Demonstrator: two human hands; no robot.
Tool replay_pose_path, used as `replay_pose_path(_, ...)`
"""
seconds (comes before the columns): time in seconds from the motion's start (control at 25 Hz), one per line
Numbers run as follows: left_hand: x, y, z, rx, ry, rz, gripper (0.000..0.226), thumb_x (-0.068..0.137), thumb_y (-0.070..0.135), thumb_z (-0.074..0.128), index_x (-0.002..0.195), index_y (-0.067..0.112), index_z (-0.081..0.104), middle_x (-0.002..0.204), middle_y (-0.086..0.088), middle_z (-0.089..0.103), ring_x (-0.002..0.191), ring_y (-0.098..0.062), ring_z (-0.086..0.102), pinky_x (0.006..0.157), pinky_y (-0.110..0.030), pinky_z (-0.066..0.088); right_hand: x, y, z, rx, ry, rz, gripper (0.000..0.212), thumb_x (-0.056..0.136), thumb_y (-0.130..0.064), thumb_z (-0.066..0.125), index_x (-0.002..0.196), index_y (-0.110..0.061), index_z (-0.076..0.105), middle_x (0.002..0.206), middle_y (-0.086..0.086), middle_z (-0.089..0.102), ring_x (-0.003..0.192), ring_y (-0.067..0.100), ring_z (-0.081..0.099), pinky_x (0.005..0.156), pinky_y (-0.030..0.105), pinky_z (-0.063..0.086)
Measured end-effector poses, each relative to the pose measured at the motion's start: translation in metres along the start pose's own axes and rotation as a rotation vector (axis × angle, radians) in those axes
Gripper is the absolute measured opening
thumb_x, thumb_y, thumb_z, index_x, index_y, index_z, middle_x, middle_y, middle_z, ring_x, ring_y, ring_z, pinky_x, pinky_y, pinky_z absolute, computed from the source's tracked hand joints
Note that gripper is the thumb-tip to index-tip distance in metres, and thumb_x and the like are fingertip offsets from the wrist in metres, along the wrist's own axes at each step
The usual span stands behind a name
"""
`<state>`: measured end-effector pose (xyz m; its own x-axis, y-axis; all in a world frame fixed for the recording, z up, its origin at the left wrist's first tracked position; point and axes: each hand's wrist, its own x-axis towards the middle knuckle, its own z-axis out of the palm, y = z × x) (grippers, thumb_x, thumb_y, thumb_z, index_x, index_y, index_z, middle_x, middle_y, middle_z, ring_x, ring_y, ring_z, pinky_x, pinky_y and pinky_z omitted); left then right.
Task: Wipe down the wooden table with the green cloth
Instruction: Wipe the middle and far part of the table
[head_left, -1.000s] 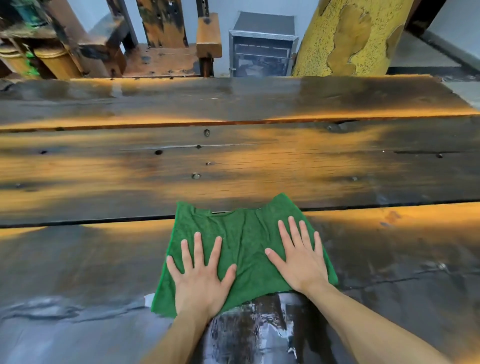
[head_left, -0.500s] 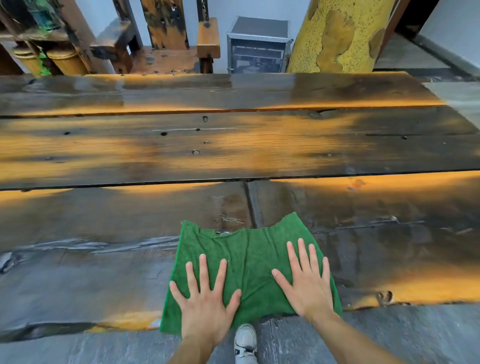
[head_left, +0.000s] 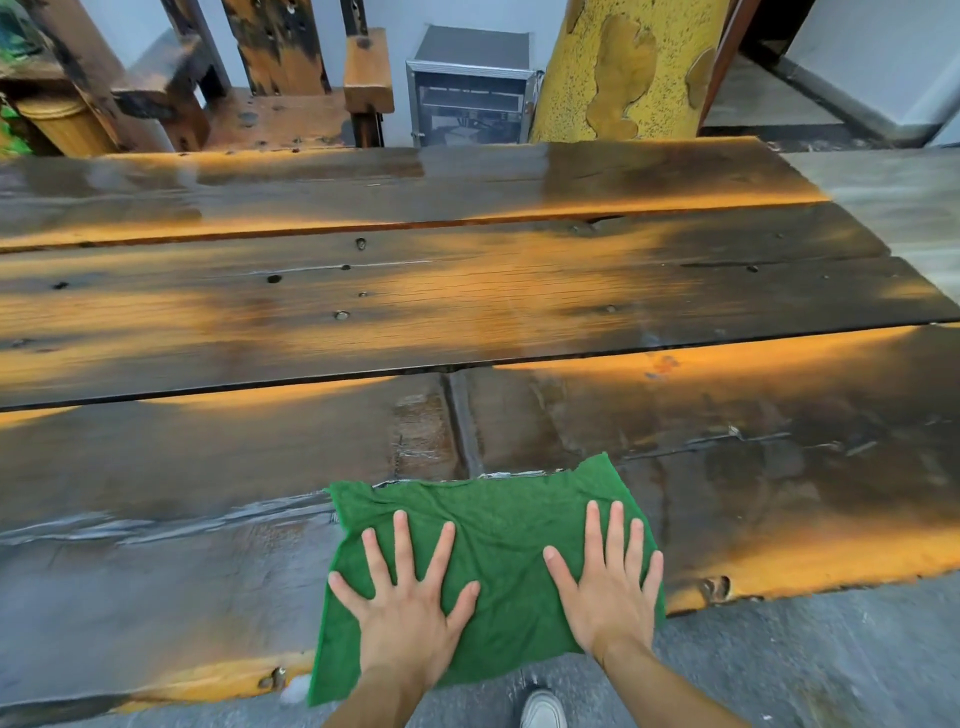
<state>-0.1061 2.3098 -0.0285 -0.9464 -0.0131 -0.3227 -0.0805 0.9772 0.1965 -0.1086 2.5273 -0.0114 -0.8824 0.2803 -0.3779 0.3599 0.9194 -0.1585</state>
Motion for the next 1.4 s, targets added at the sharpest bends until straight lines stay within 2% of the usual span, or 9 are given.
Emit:
replay_pose_path(0.28, 0.076, 0.028, -0.014, 0.037, 0.064, 0.027, 0.073, 0.093, 0.08, 0.02, 0.151, 0.042, 0.043, 0.162, -0.017, 0.033, 0.143, -0.057, 0.029, 0.096, -0.088, 0.015, 0.081, -0.006, -0.029, -0.039, 0.085, 0.021, 0.084, 0.08, -0.082, -0.013, 0.148, -0.036, -0.031, 0.157, -0.006, -0.035, 0.15, 0.022, -0.024, 0.121, 0.05, -0.012)
replay_pose_path(0.44, 0.131, 0.045, -0.028, 0.085, 0.076, 0.049, 0.073, 0.092, 0.082, 0.023, 0.151, 0.045, 0.04, 0.162, -0.016, 0.033, 0.143, -0.056, 0.03, 0.099, -0.086, 0.015, 0.143, -0.015, -0.051, -0.063, 0.101, 0.013, 0.083, 0.088, -0.08, 0.002, 0.153, -0.036, -0.025, 0.158, -0.006, -0.033, 0.151, 0.021, -0.023, 0.121, 0.05, -0.013)
replay_pose_path(0.56, 0.18, 0.061, -0.039, 0.117, 0.073, 0.047, 0.073, 0.091, 0.083, 0.021, 0.153, 0.047, 0.034, 0.164, -0.014, 0.027, 0.146, -0.055, 0.025, 0.101, -0.086, 0.013, 0.198, -0.023, -0.07, -0.058, 0.096, 0.006, 0.084, 0.089, -0.08, 0.005, 0.153, -0.035, -0.025, 0.159, -0.006, -0.033, 0.151, 0.021, -0.023, 0.121, 0.05, -0.011)
replay_pose_path(0.64, 0.217, 0.072, -0.047, 0.123, 0.062, 0.026, 0.074, 0.09, 0.085, 0.013, 0.155, 0.051, 0.022, 0.168, -0.013, 0.014, 0.15, -0.052, 0.014, 0.105, -0.083, 0.005, 0.238, -0.028, -0.083, -0.061, 0.099, 0.009, 0.085, 0.088, -0.081, 0.004, 0.153, -0.035, -0.026, 0.159, -0.006, -0.033, 0.15, 0.021, -0.024, 0.121, 0.05, -0.011)
replay_pose_path(0.8, 0.288, 0.097, -0.071, 0.105, 0.096, -0.021, 0.077, 0.079, 0.087, -0.012, 0.151, 0.057, -0.017, 0.164, -0.006, -0.029, 0.15, -0.045, -0.021, 0.107, -0.079, -0.01, 0.309, -0.037, -0.107, -0.054, 0.122, -0.01, 0.084, 0.088, -0.081, 0.004, 0.154, -0.036, -0.023, 0.16, -0.006, -0.032, 0.15, 0.021, -0.024, 0.121, 0.05, -0.012)
replay_pose_path(0.88, 0.327, 0.11, -0.084, 0.113, 0.076, -0.037, 0.073, 0.081, 0.085, -0.012, 0.147, 0.057, -0.026, 0.162, -0.006, -0.035, 0.149, -0.044, -0.027, 0.108, -0.078, -0.01, 0.345, -0.041, -0.12, -0.059, 0.133, -0.029, 0.084, 0.089, -0.08, 0.004, 0.155, -0.035, -0.022, 0.161, -0.005, -0.03, 0.151, 0.022, -0.023, 0.121, 0.051, -0.012)
replay_pose_path(1.2, 0.438, 0.137, -0.118, 0.107, 0.093, -0.111, 0.072, 0.08, 0.084, -0.007, 0.145, 0.059, -0.028, 0.164, -0.005, -0.032, 0.15, -0.043, -0.025, 0.111, -0.077, -0.006, 0.465, -0.064, -0.161, -0.084, 0.144, -0.122, 0.085, 0.089, -0.08, 0.002, 0.155, -0.032, -0.022, 0.163, -0.002, -0.027, 0.151, 0.023, -0.022, 0.121, 0.052, -0.01)
replay_pose_path(1.4, 0.511, 0.141, -0.142, 0.097, 0.131, -0.129, 0.071, 0.088, 0.084, 0.002, 0.15, 0.057, -0.02, 0.165, -0.005, -0.03, 0.151, -0.042, -0.022, 0.112, -0.077, -0.007, 0.544, -0.099, -0.185, -0.095, 0.177, -0.161, 0.085, 0.089, -0.079, 0.002, 0.156, -0.032, -0.018, 0.165, -0.001, -0.022, 0.152, 0.024, -0.018, 0.121, 0.053, -0.01)
